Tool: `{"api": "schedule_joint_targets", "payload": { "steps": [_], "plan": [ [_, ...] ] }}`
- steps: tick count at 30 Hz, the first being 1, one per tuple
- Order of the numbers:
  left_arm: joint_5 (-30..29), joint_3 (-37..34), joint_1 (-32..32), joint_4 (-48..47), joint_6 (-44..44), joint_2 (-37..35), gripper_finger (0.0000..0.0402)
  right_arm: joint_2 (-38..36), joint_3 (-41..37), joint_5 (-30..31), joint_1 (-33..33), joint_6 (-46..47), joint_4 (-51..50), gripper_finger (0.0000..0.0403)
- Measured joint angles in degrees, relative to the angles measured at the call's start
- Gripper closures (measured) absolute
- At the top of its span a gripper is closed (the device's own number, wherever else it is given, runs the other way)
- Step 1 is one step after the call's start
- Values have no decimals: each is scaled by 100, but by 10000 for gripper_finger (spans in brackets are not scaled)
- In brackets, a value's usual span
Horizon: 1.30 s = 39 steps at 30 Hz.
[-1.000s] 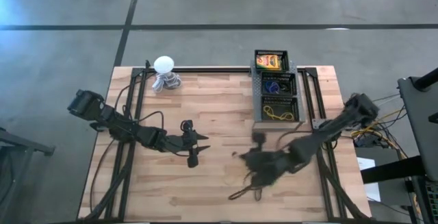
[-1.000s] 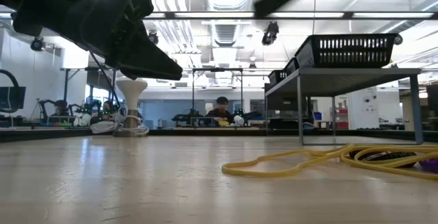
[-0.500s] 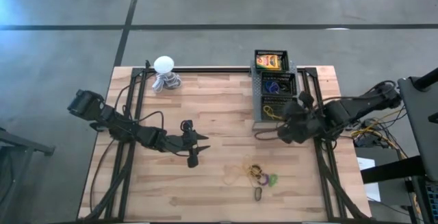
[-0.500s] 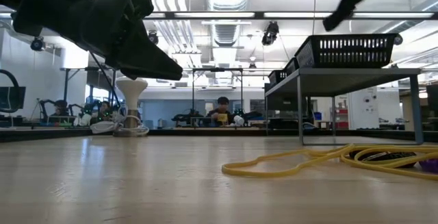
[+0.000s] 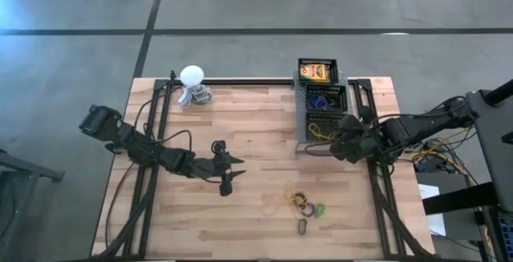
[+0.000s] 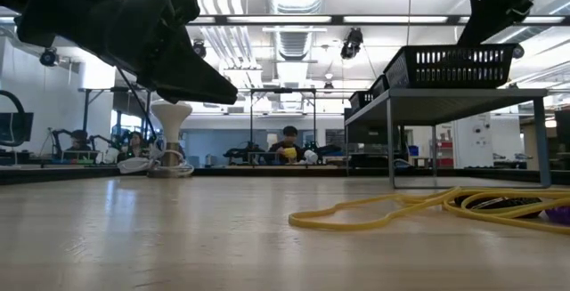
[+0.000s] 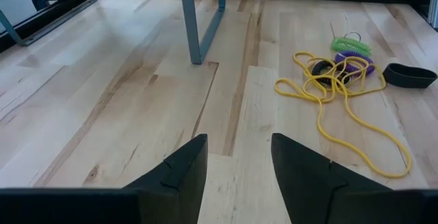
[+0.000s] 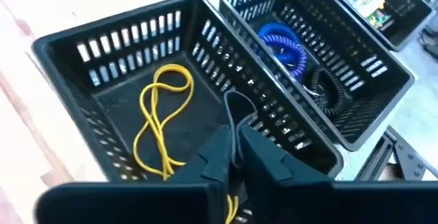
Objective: Pick & Place Office Desk Supplies
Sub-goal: Put the black rubber band into the bottom black bin on the shelf, then put the green spring keychain into the middle black bin on the shelf
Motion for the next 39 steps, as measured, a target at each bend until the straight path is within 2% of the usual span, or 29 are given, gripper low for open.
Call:
{"api": "schedule_joint_targets", "payload": {
  "steps": [3,7,10,17,22,25,28,37,39],
  "plan": [
    [0,0,0,10,0,0,233,-63,-26,71,2,44,-5,334],
    [0,0,0,10,0,0,233,-53,75,776,11,19,-7,285],
    [0,0,0,12,0,0,233,-16,229,917,15,-182,19,261],
    [0,0,0,-1,0,0,233,159,437,618,140,-442,297,241],
    [0,0,0,-3,0,0,233,496,517,476,603,-1100,1490,248],
    [0,0,0,-3,0,0,233,881,503,-99,927,-1591,2406,254],
    [0,0,0,-3,0,0,233,1319,528,-1018,1203,-1587,2700,259],
    [0,0,0,-5,-2,0,233,2842,394,-3359,1821,-109,2693,268],
    [0,0,0,-3,-2,0,233,3143,394,-3648,1887,137,2698,264]
  ]
}}
